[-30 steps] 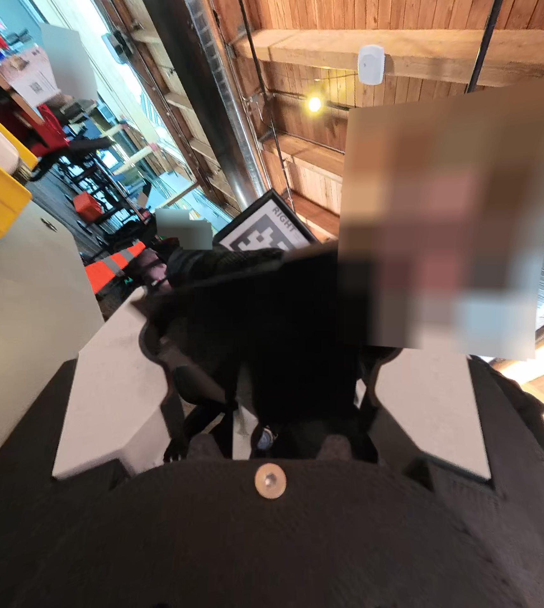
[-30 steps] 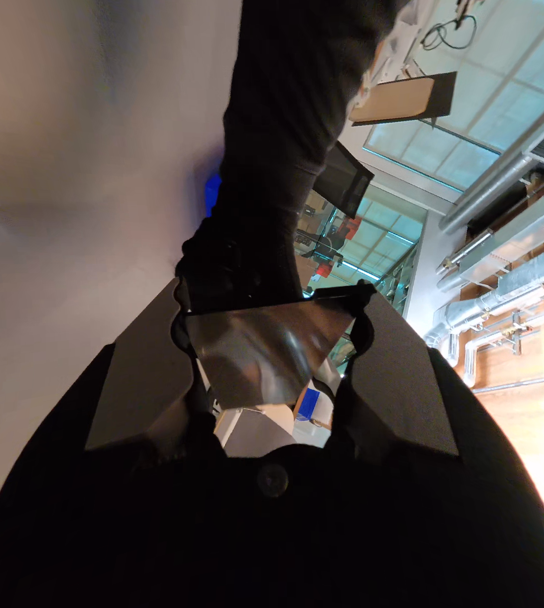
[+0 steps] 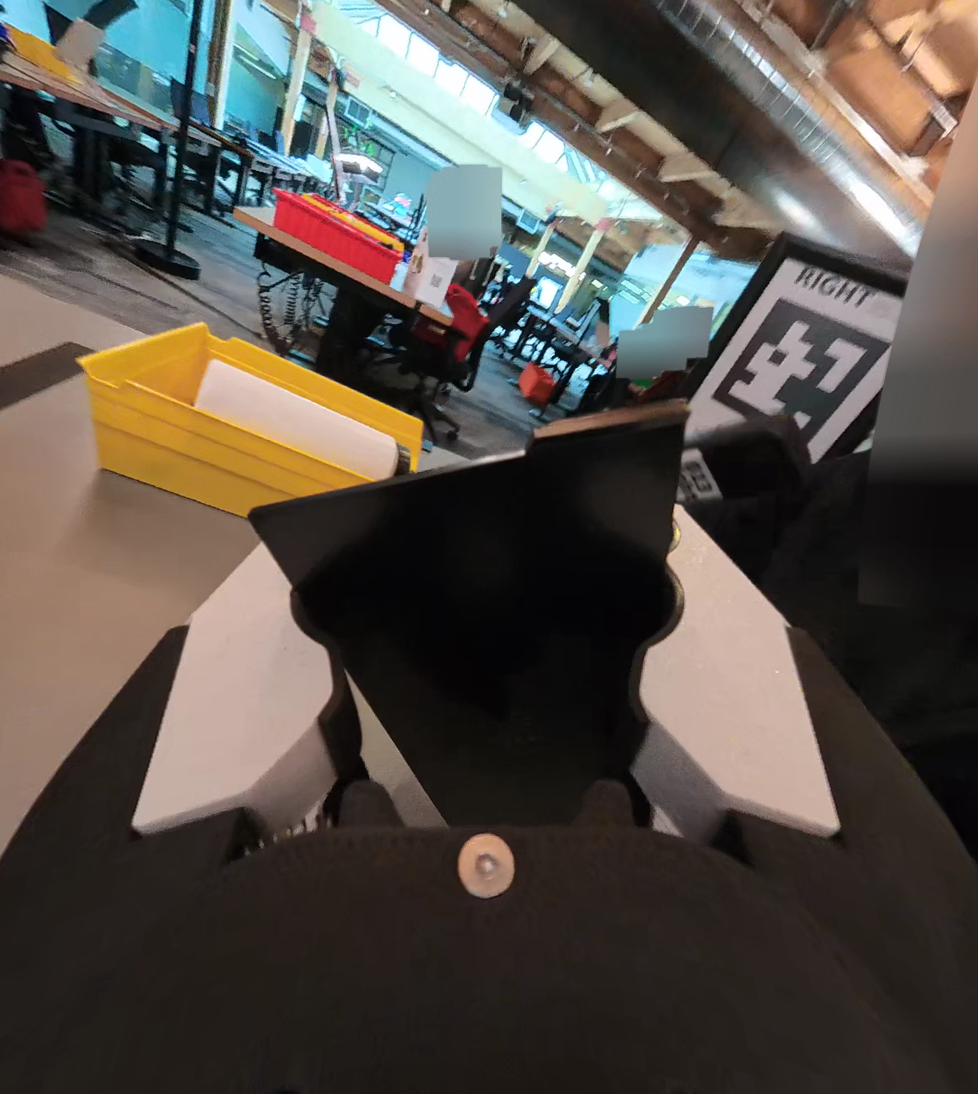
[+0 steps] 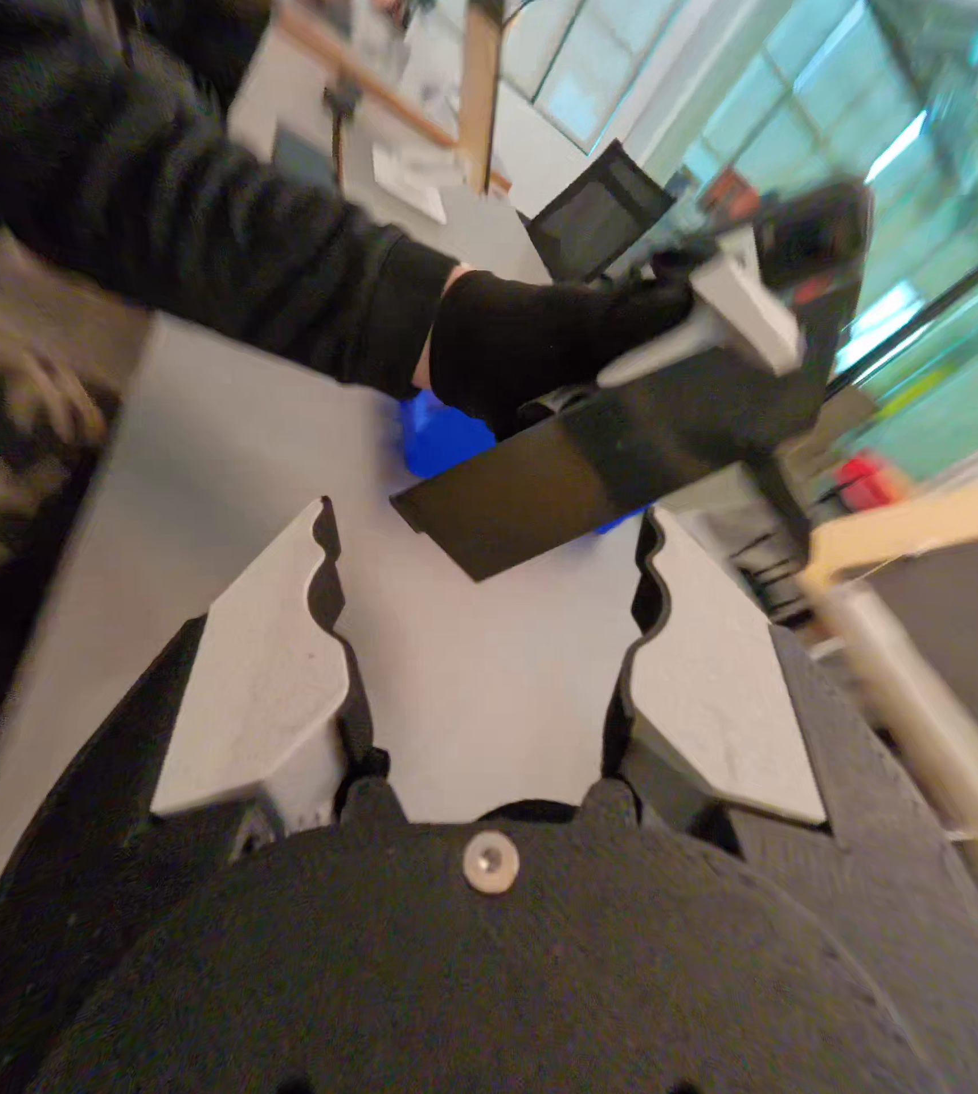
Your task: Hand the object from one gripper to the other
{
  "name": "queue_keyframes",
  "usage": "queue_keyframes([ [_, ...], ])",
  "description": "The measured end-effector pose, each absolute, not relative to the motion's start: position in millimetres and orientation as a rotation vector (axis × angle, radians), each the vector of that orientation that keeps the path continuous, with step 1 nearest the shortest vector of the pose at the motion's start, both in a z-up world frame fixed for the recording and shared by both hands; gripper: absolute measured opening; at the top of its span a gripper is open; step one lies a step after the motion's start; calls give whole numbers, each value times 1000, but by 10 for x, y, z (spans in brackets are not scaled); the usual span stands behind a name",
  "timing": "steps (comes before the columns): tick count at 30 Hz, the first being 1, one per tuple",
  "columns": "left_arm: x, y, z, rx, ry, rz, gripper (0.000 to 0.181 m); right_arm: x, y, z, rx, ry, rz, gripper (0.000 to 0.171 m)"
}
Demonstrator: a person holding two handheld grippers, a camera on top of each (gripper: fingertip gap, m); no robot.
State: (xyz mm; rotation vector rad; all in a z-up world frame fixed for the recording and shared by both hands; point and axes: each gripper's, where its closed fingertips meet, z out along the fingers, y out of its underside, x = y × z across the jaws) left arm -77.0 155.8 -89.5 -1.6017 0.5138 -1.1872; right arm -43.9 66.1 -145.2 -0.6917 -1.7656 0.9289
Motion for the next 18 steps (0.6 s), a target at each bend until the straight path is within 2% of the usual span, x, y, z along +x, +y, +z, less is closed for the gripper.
queue_keyframes([
  [3,-687,1558,-819,-1636,592,-1078,108,-555,735,-1453,-987,-1671,1352,119],
  [5,-597,1562,-782,-1659,648,-1009,108,-690,772,-1575,-1113,-1654,1482,141],
  [8,-440,1580,-785,-1695,737,-905,108,-865,731,-1718,-1170,-1635,1640,144],
  [11,-310,1579,-741,-1684,790,-871,108,-985,668,-1801,-1187,-1624,1744,135],
  [16,-220,1570,-703,-1662,817,-866,108,-1024,656,-1775,-1119,-1599,1779,89],
  [18,-213,1569,-703,-1656,822,-860,108,-1018,671,-1774,-1104,-1599,1776,88],
])
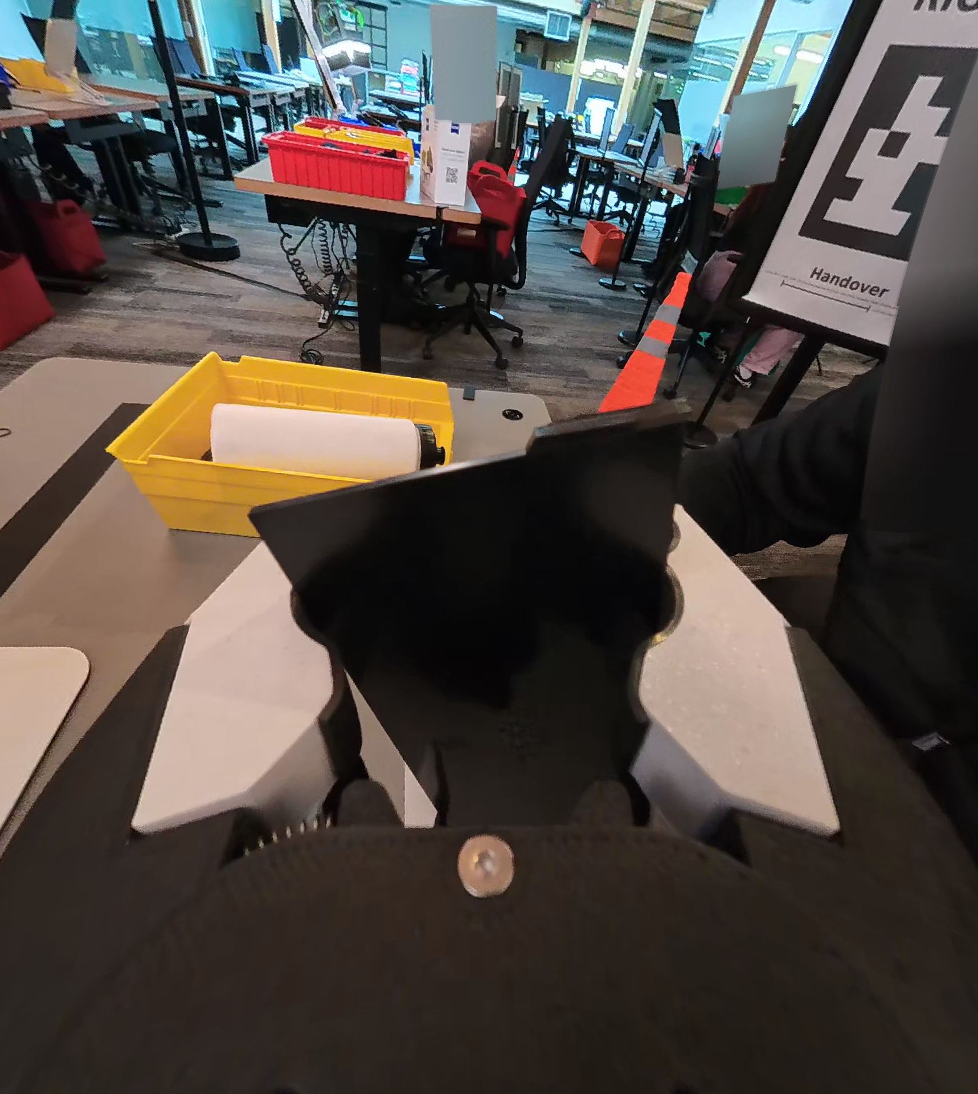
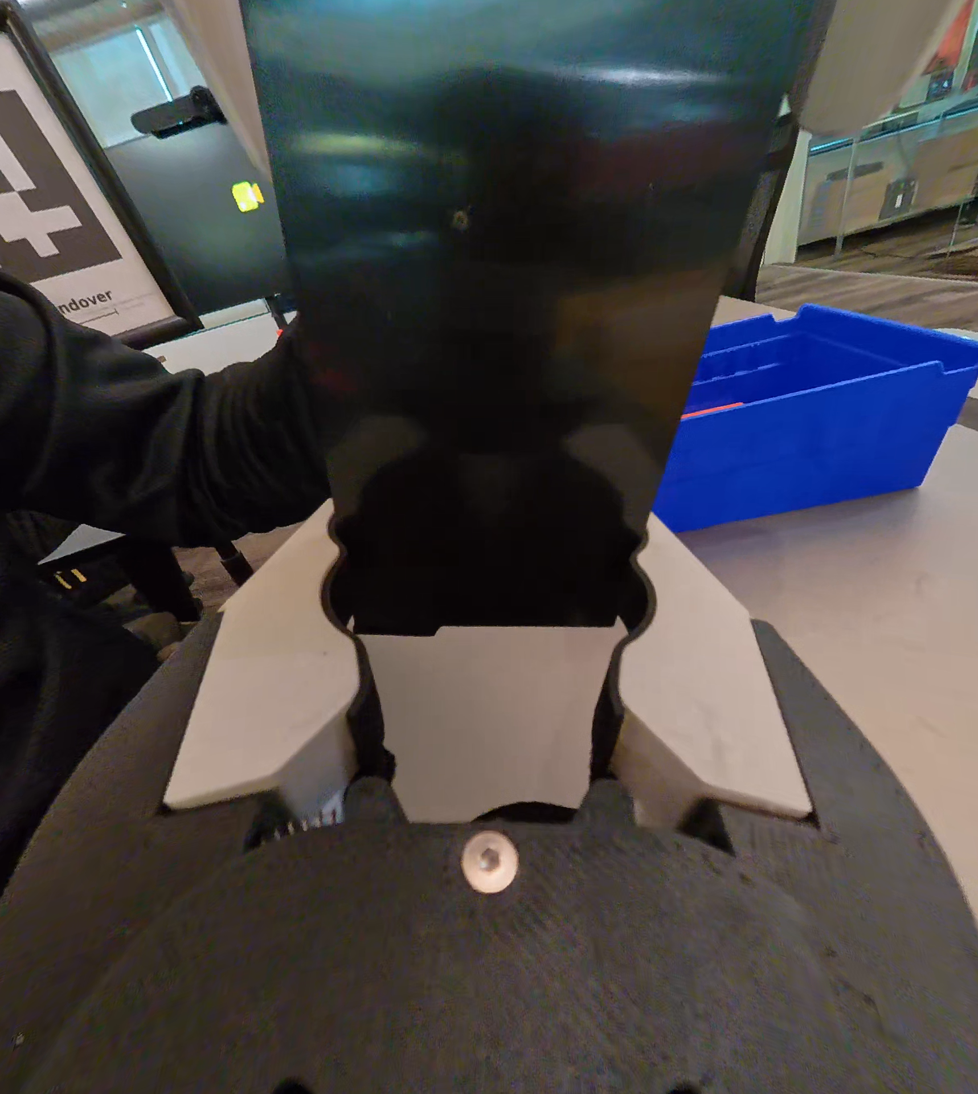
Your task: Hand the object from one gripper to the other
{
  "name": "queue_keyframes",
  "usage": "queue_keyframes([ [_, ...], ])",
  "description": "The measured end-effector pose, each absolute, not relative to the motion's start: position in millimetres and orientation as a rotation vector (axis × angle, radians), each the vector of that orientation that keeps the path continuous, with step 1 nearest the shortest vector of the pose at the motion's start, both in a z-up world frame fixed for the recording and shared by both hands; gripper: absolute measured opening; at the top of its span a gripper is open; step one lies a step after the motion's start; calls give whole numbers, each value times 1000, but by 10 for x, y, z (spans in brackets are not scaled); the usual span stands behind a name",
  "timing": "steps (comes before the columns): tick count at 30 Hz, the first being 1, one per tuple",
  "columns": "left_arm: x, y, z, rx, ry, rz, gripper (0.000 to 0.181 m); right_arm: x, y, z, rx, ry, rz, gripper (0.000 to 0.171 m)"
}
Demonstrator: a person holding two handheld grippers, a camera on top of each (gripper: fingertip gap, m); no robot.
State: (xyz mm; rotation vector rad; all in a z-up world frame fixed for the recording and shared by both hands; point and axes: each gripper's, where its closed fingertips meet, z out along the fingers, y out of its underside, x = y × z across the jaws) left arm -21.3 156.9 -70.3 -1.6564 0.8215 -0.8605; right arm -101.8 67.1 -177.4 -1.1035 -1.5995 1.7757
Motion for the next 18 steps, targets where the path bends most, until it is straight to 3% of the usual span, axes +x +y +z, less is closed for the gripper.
queue_keyframes([
  [8,-187,1545,-725,-1675,846,-834,110,-995,731,-1774,-1067,-1594,1729,88],
  [12,-235,1549,-825,-1723,846,-760,129,-980,882,-1659,-1052,-1537,1689,88],
  [18,-508,1465,-804,-1657,682,-756,115,-955,1272,-1598,-1099,-1466,1486,88],
])
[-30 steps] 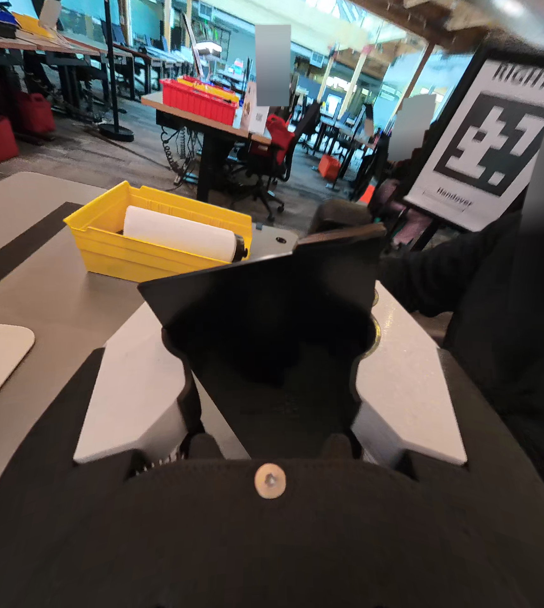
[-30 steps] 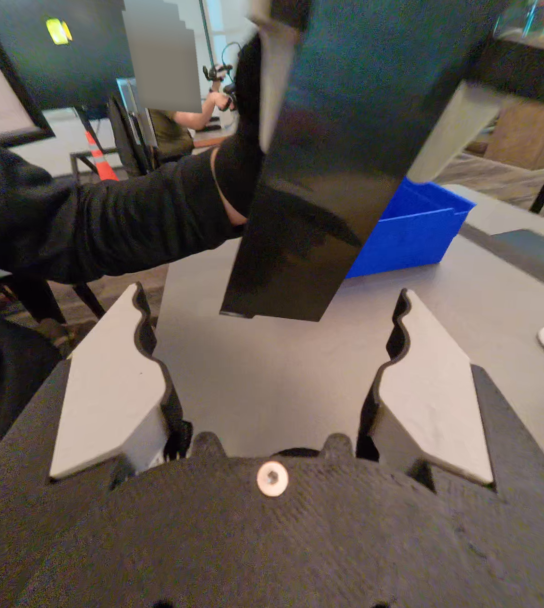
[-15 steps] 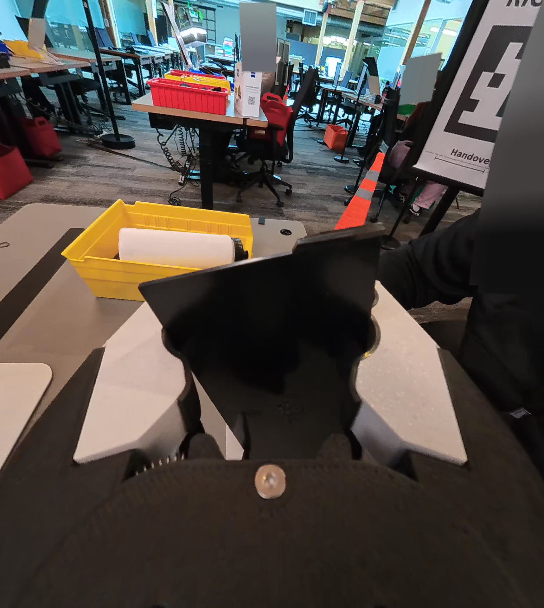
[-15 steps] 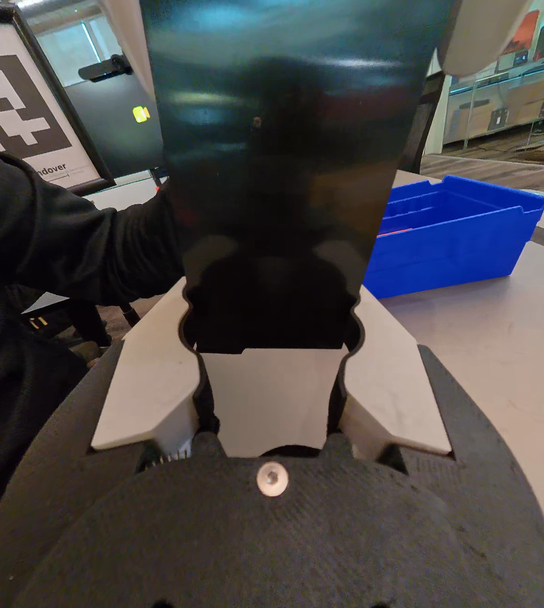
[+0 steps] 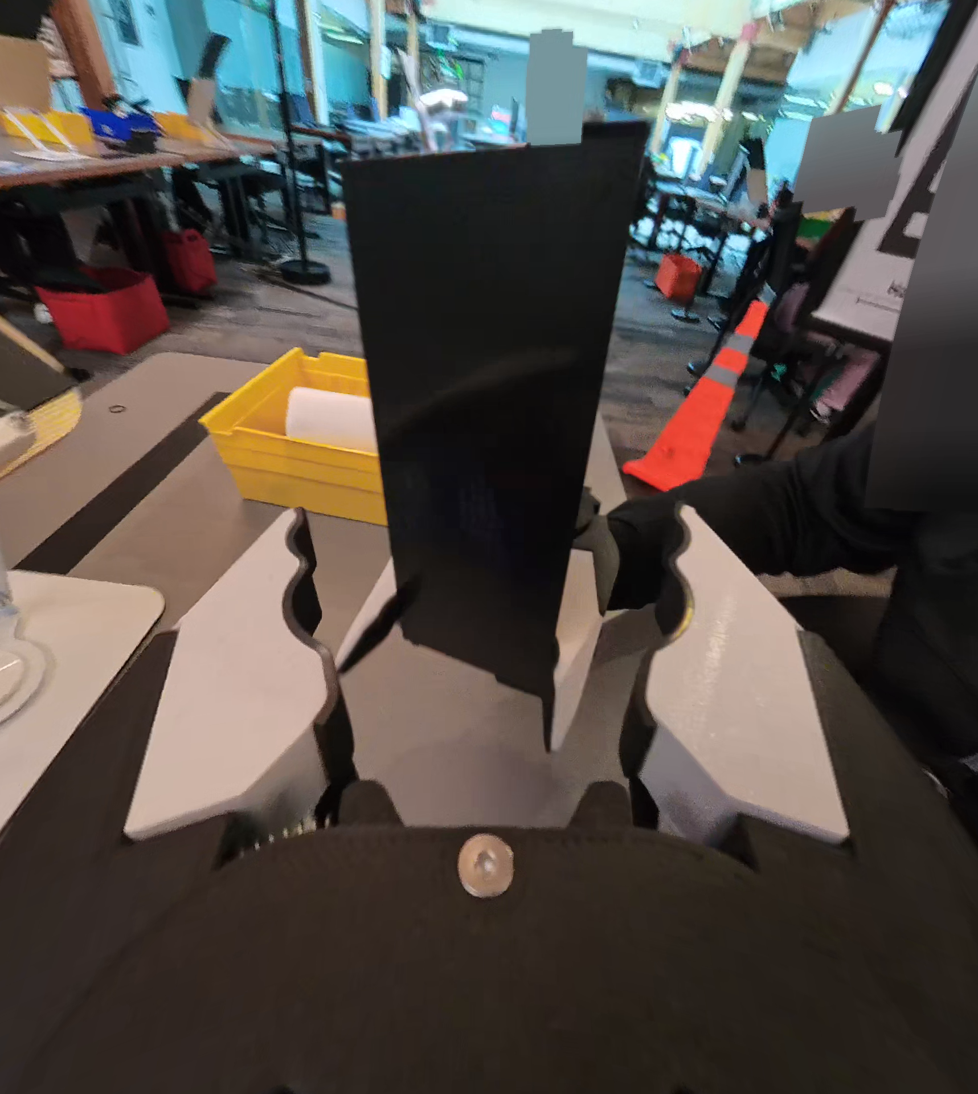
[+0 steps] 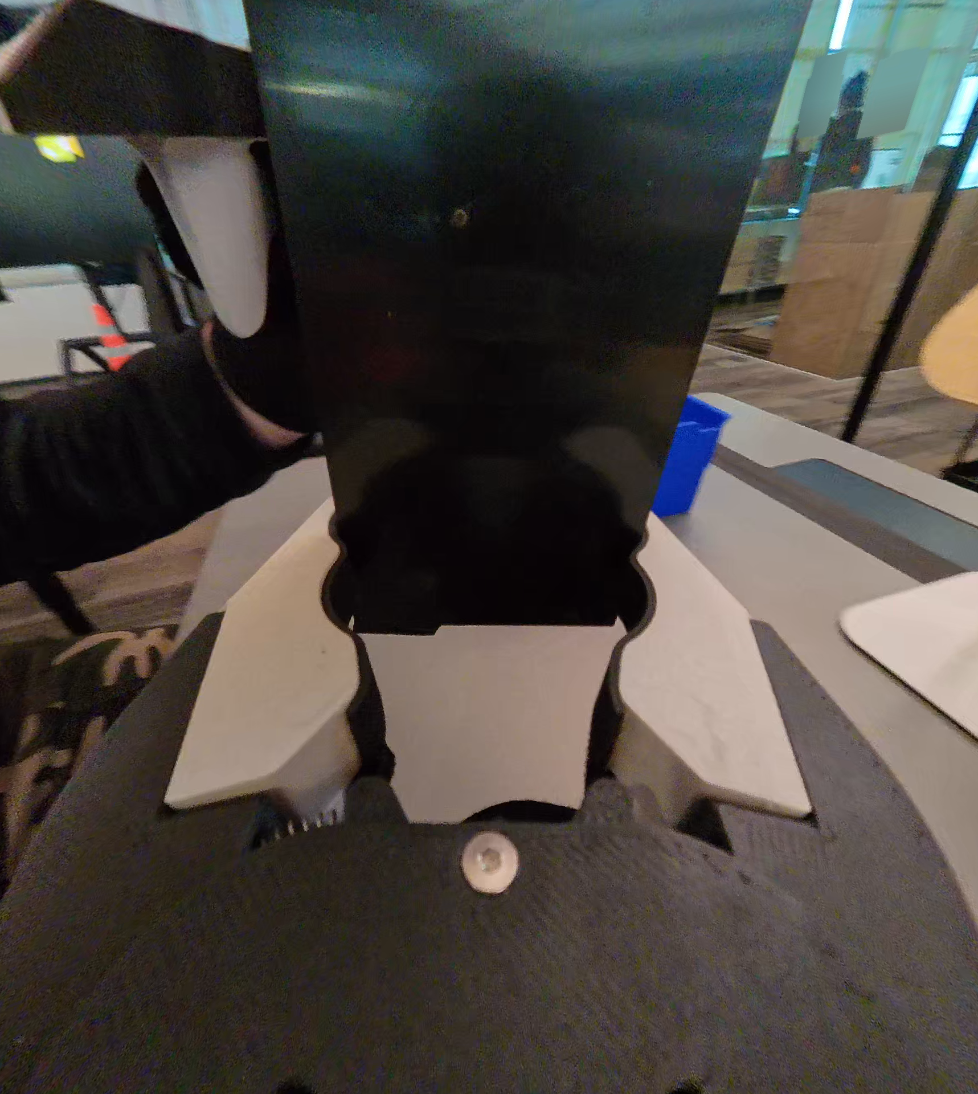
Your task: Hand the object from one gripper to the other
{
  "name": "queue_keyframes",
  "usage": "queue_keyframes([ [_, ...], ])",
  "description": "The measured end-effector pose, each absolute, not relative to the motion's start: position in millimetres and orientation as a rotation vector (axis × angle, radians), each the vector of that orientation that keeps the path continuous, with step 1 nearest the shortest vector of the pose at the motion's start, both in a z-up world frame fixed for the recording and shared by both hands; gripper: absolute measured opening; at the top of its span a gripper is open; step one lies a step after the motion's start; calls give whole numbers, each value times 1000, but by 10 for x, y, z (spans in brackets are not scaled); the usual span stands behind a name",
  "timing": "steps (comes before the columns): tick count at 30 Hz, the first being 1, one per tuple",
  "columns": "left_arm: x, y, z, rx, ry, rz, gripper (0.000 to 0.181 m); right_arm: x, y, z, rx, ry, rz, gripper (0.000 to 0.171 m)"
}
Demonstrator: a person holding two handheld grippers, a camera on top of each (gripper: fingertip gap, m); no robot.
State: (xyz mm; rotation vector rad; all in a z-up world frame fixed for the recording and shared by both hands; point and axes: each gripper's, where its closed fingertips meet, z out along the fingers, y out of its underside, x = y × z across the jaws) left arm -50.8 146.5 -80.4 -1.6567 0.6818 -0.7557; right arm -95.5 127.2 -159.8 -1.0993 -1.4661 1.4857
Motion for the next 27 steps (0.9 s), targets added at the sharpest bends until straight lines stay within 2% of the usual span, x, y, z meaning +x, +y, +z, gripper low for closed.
queue_keyframes([
  [8,-766,1540,-1068,-1620,336,-632,113,-918,1876,-1674,-1280,-1255,1137,88],
  [17,-650,1596,-1224,-1591,201,-565,103,-907,2067,-1800,-1271,-1256,807,87],
  [23,-657,1605,-1318,-1573,159,-560,66,-889,2093,-1849,-1188,-1321,564,87],
  [27,-616,1579,-1250,-1509,174,-563,17,-908,2042,-1895,-1192,-1331,538,87],
])
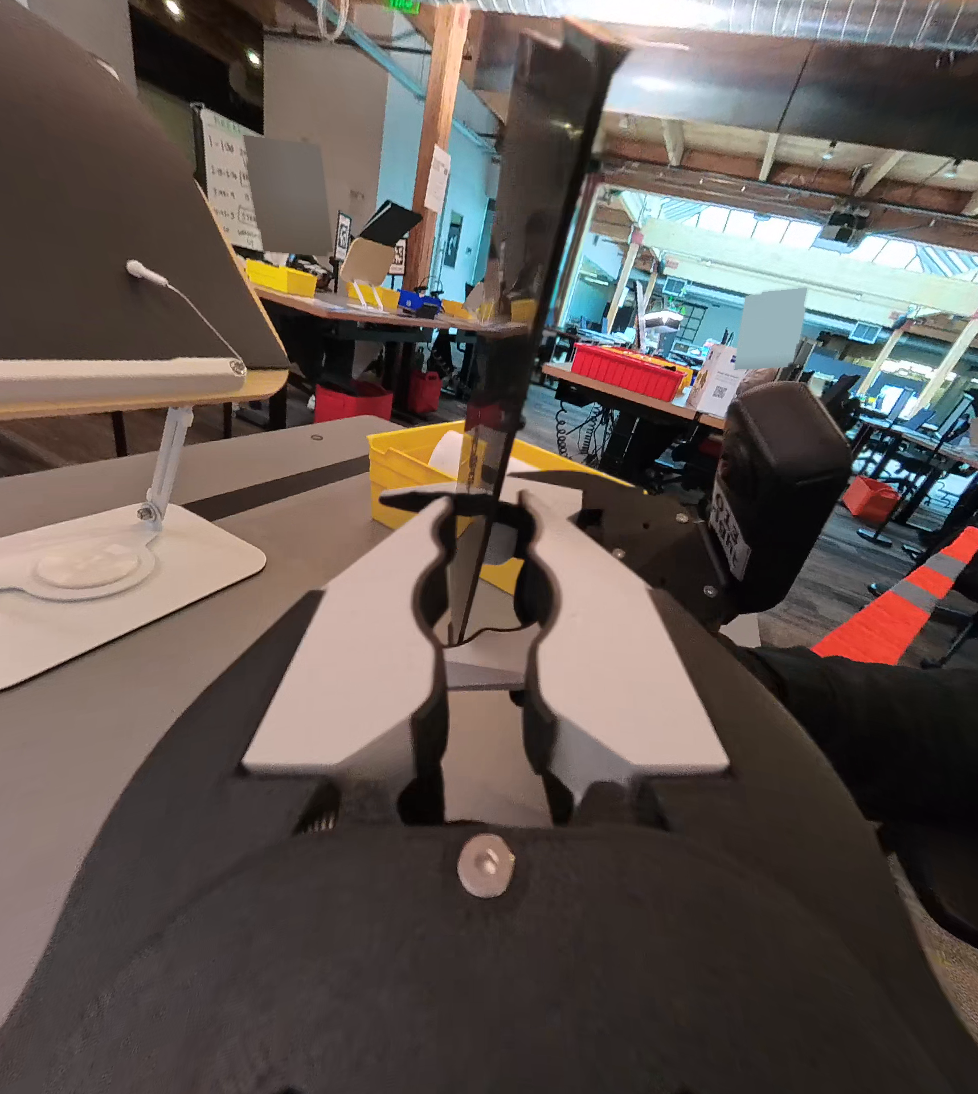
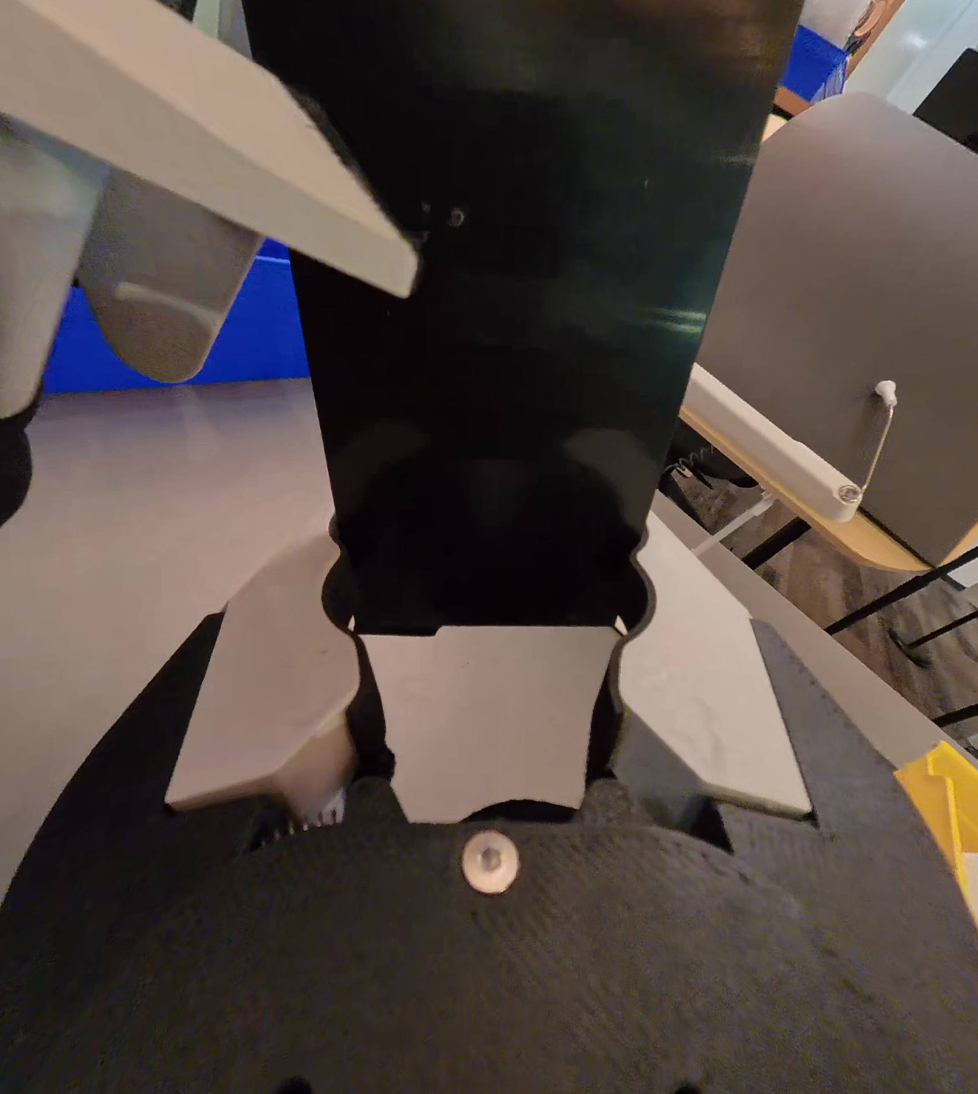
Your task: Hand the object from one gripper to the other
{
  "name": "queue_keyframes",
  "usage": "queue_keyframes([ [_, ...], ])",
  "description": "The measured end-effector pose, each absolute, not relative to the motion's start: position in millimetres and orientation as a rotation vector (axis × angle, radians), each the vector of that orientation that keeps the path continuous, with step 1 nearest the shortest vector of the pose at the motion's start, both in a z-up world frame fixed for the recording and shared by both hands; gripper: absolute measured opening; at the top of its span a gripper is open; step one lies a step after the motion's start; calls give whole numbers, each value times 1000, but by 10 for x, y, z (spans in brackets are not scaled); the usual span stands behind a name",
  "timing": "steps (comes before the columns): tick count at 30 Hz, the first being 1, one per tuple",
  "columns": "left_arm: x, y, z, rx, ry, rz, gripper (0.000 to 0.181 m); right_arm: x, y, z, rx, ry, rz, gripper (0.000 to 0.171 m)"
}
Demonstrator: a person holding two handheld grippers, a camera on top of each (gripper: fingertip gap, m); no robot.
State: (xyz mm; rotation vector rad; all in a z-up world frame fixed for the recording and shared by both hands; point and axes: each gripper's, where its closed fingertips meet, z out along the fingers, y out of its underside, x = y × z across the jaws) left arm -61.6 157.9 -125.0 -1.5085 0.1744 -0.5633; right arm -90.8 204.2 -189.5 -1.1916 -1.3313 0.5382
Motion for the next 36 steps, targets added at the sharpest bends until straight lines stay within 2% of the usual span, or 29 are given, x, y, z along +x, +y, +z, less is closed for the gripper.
queue_keyframes([
  [1,-622,1577,-1236,-1496,169,-562,6,-912,2033,-1898,-1195,-1327,541,87],
  [3,-663,1594,-1238,-1488,143,-557,2,-913,2033,-1897,-1198,-1322,534,87],
  [10,-822,1601,-1231,-1472,96,-581,0,-938,1959,-1853,-1177,-1335,566,87],
  [16,-855,1578,-1189,-1475,177,-634,0,-848,1715,-1839,-1138,-1418,706,107],
  [18,-785,1558,-1221,-1503,267,-664,0,-775,1587,-1803,-1132,-1438,845,112],
  [21,-621,1464,-1278,-1534,445,-757,0,-620,1440,-1698,-1128,-1468,1085,110],
  [23,-489,1348,-1306,-1531,576,-857,0,-498,1428,-1551,-1113,-1449,1257,106],
  [25,-393,1238,-1342,-1535,690,-956,0,-336,1328,-1327,-1014,-1455,1491,92],
  [28,-222,951,-1264,-1442,876,-1166,0,-117,1161,-1034,-878,-1500,1809,88],
  [30,-121,797,-1244,-1408,985,-1274,0,-15,1036,-910,-779,-1563,1957,91],
  [36,175,493,-1376,-1402,1253,-1471,0,43,648,-748,-550,-1699,2202,119],
])
